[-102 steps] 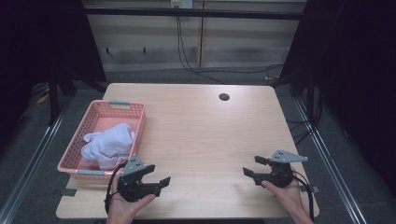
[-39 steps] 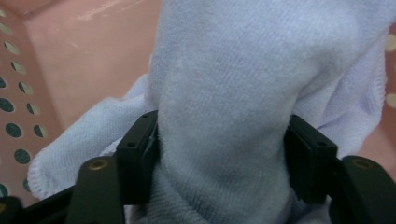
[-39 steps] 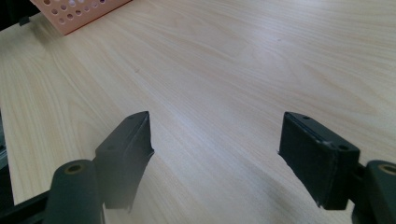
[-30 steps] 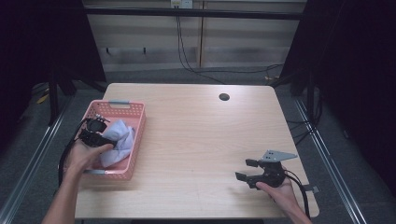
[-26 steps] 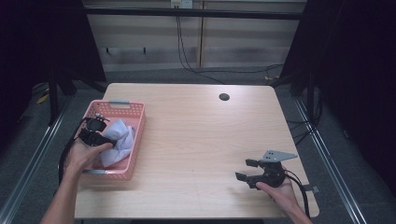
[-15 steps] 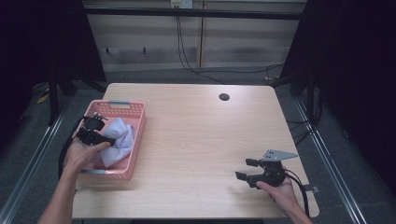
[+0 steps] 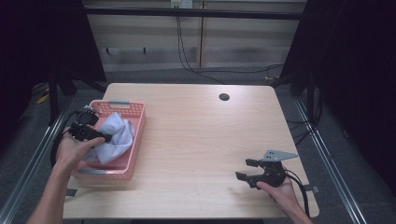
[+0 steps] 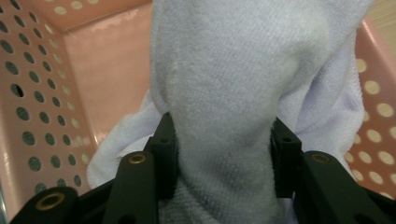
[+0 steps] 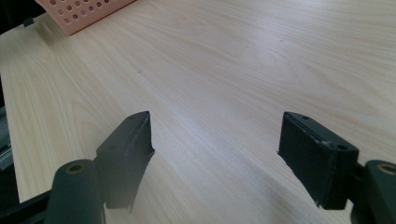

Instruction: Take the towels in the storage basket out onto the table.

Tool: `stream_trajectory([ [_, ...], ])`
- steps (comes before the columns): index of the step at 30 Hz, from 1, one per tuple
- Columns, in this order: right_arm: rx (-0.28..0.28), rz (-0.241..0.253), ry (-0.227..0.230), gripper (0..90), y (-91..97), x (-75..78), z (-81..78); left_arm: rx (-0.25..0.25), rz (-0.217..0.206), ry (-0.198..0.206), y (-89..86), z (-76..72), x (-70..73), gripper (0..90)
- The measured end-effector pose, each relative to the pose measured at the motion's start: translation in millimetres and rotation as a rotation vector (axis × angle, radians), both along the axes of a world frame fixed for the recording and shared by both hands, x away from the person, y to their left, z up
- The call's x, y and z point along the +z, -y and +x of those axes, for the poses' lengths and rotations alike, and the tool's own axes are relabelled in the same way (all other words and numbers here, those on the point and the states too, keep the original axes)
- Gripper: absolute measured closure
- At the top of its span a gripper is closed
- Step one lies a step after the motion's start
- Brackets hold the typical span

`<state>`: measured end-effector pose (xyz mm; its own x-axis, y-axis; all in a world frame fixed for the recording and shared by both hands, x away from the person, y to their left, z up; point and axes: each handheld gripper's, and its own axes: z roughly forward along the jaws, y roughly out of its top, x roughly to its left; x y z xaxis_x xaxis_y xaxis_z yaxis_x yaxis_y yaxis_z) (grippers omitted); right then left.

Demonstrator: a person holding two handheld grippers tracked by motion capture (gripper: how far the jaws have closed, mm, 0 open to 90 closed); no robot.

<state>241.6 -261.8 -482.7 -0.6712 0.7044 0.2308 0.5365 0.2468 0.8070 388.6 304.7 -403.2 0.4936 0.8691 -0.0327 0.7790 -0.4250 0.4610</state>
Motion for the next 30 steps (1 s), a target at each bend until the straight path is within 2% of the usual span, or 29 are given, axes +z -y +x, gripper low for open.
stream_trajectory([
  [6,0.000,0.001,-0.002,25.3,-0.7,-0.2,0.4,-0.022,0.005,-0.001,0.5,-4.0,8.6,56.0],
  [8,0.000,0.002,-0.003,25.3,-0.7,-0.1,0.5,-0.009,-0.012,0.004,0.7,-5.2,12.3,55.9],
  [11,0.001,0.001,-0.003,25.3,-0.7,-0.2,0.6,-0.001,-0.012,0.016,-0.1,-6.1,18.2,55.9],
  [12,0.001,0.003,-0.004,25.3,-0.6,-0.2,0.6,-0.012,-0.008,0.014,-1.5,-6.4,22.5,55.9],
  [15,0.003,0.004,-0.003,25.3,-0.7,-0.1,0.4,-0.004,-0.021,0.014,-2.4,-8.7,28.2,55.9],
  [16,0.004,0.003,-0.003,25.3,-0.7,-0.1,0.3,0.003,-0.030,0.036,-1.8,-10.2,30.7,55.9],
  [20,0.003,0.004,-0.003,25.3,-0.8,-0.2,0.5,-0.015,-0.033,0.038,-4.2,-12.9,39.0,55.9],
  [24,0.005,0.002,-0.002,25.3,-1.0,-0.5,0.8,-0.011,-0.029,0.043,-4.2,-14.3,44.9,55.9],
  [30,0.007,0.005,-0.002,25.3,-0.8,-0.1,0.9,-0.020,-0.045,0.060,-5.7,-15.2,56.5,55.4],
])
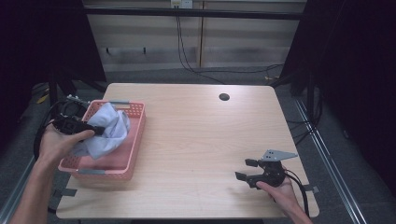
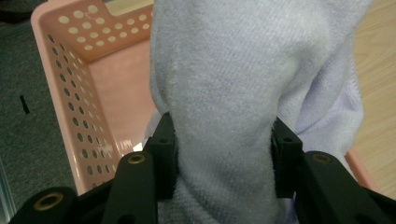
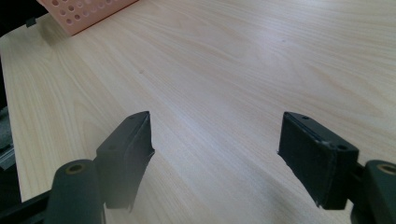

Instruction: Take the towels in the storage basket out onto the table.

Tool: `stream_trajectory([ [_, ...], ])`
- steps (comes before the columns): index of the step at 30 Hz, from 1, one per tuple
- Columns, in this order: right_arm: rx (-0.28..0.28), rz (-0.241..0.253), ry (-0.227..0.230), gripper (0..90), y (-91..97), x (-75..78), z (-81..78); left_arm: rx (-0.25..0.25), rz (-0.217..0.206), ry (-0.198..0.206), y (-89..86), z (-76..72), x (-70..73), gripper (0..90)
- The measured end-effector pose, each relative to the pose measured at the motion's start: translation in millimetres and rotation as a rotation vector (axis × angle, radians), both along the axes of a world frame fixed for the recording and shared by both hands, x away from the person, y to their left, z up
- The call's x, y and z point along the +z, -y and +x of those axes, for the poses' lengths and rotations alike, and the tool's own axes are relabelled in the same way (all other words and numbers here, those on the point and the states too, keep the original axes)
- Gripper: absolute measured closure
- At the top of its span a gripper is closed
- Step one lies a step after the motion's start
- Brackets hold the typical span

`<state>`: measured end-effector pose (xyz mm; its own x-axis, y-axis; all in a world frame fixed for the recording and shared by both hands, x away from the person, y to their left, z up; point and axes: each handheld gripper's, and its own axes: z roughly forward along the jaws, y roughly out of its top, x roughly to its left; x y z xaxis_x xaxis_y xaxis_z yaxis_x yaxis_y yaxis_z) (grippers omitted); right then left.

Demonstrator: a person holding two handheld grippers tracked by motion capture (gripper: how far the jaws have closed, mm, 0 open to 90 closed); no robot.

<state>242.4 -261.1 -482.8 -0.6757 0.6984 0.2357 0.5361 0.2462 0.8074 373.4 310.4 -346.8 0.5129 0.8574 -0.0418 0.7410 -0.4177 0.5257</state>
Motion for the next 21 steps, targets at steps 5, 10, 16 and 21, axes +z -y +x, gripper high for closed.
stream_trajectory([
  [5,0.003,-0.002,0.000,25.3,-0.3,-0.1,-0.2,-0.002,-0.003,0.006,-0.5,-1.6,7.0,55.4],
  [10,0.004,0.000,0.000,25.3,-0.1,-0.1,0.0,-0.010,-0.012,0.017,0.1,-3.8,15.0,55.3],
  [16,0.004,0.000,-0.001,25.3,0.0,0.3,-0.4,-0.019,-0.021,0.028,2.7,-5.5,22.0,55.3],
  [21,0.005,0.000,-0.001,25.3,-0.2,0.1,-0.2,-0.031,-0.026,0.049,5.0,-7.0,34.2,55.3],
])
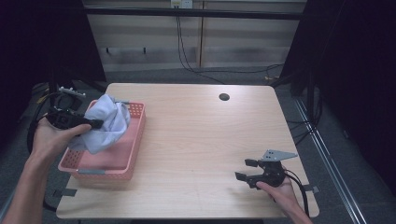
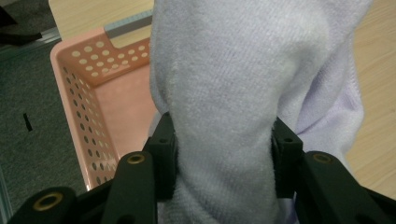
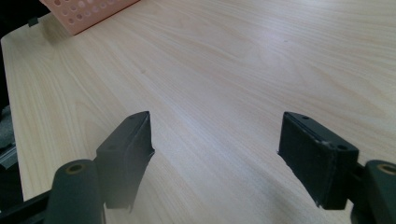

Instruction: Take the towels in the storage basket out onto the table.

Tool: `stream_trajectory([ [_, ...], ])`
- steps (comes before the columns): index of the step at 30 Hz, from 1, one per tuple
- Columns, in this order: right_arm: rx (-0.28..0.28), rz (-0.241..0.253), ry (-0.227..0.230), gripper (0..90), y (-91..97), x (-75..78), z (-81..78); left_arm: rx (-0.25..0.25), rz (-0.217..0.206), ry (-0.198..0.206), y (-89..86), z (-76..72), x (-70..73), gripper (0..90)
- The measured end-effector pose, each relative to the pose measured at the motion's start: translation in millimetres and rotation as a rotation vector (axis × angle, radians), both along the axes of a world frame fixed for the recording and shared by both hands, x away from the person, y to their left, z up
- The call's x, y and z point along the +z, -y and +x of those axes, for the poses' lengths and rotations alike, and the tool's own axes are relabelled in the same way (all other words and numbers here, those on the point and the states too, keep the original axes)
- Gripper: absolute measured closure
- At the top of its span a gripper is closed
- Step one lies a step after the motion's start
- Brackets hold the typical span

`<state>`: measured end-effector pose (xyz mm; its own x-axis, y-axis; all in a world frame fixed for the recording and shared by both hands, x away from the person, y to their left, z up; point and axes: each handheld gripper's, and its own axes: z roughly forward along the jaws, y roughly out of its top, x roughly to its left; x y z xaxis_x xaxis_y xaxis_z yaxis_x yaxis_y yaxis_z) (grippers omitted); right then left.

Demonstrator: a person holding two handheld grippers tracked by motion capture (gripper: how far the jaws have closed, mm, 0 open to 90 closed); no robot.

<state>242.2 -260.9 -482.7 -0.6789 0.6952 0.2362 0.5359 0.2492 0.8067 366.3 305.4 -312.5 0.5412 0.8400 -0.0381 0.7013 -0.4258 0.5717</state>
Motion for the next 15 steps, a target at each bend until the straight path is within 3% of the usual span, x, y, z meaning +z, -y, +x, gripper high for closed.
stream_trajectory([
  [8,0.000,0.001,-0.001,25.3,0.2,0.3,-0.2,-0.011,-0.013,0.057,4.7,-6.1,21.6,55.2],
  [15,0.002,0.001,0.002,25.3,0.2,0.1,0.2,-0.027,-0.046,0.099,12.3,-12.5,27.5,55.2],
])
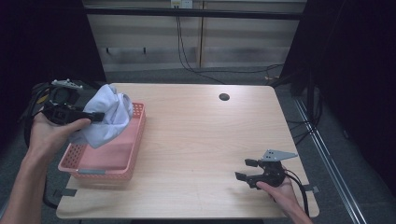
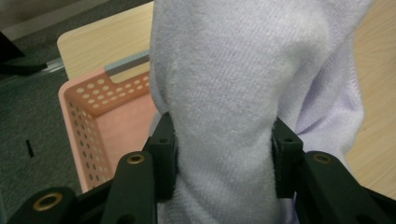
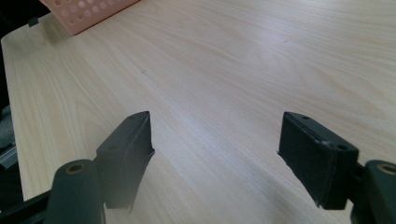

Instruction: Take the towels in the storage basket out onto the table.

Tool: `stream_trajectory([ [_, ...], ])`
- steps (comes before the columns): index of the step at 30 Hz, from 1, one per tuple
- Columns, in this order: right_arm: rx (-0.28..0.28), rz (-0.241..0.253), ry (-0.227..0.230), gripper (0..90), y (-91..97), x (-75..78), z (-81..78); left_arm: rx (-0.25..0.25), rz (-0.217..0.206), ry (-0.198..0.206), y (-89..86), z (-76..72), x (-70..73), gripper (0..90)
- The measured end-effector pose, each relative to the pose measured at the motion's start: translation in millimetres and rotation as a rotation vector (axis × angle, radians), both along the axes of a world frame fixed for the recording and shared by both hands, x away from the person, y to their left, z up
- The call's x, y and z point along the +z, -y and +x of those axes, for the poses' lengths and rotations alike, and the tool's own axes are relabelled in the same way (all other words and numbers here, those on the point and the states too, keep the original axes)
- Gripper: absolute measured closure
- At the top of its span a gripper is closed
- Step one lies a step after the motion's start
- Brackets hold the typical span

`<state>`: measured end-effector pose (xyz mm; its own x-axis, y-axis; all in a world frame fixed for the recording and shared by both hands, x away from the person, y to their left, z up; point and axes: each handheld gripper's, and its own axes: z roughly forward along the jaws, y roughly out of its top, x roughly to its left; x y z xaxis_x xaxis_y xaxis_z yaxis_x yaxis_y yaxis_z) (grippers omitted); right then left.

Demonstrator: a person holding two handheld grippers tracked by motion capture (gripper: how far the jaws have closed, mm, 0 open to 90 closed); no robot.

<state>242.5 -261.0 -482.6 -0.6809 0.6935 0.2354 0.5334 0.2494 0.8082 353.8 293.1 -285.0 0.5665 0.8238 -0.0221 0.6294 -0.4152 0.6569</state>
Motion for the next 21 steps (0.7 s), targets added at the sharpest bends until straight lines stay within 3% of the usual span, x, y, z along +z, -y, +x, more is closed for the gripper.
stream_trajectory([
  [5,-0.001,0.001,0.001,25.1,0.1,0.4,-0.3,-0.020,-0.024,0.025,11.6,-5.0,5.0,55.2],
  [13,-0.002,0.003,0.002,25.1,0.3,0.6,-0.5,-0.047,-0.020,0.048,28.9,-6.3,10.2,55.1],
  [17,0.000,0.003,0.002,25.1,0.2,0.6,-0.1,-0.097,-0.045,0.075,47.1,-7.2,22.3,55.1],
  [21,-0.001,0.002,0.003,25.1,1.0,0.7,0.0,-0.132,-0.052,0.077,65.8,-5.7,21.0,55.1],
])
